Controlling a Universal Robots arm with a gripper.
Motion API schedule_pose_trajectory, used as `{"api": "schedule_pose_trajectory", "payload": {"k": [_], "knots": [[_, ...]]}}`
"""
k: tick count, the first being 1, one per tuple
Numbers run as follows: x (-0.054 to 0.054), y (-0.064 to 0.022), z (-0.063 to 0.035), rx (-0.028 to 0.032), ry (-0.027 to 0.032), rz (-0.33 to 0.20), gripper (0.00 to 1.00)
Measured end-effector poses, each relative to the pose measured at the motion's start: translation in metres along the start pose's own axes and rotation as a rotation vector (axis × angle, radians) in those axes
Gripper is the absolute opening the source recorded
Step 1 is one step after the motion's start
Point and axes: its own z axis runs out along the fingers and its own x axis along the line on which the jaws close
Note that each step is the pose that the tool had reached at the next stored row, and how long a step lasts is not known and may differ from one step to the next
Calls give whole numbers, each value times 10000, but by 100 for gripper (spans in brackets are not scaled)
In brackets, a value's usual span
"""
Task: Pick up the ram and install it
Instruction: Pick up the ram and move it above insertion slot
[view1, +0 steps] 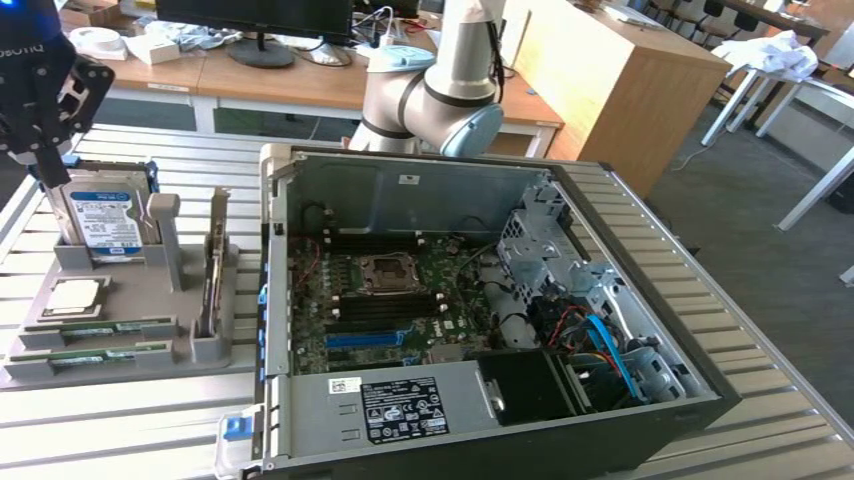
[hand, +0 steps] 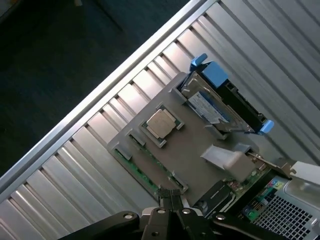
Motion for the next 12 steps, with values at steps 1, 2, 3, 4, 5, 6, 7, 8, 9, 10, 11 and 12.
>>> {"api": "schedule_pose_trajectory", "payload": {"k": [1,2,3,4,5,6,7,8,9,10,11,12], "knots": [[0,0,0,-3,8,-180,10],[0,0,0,-7,17,-360,10],[0,0,0,-11,26,-544,10],[0,0,0,-14,34,-719,10],[0,0,0,-18,42,-903,10],[0,0,0,-22,51,-1083,10],[0,0,0,-25,59,-1274,10],[0,0,0,-29,68,-1453,10],[0,0,0,-33,76,-1634,10],[0,0,0,-36,84,-1812,10],[0,0,0,-41,92,-1992,10],[0,0,1,-44,100,-2172,10]]}}
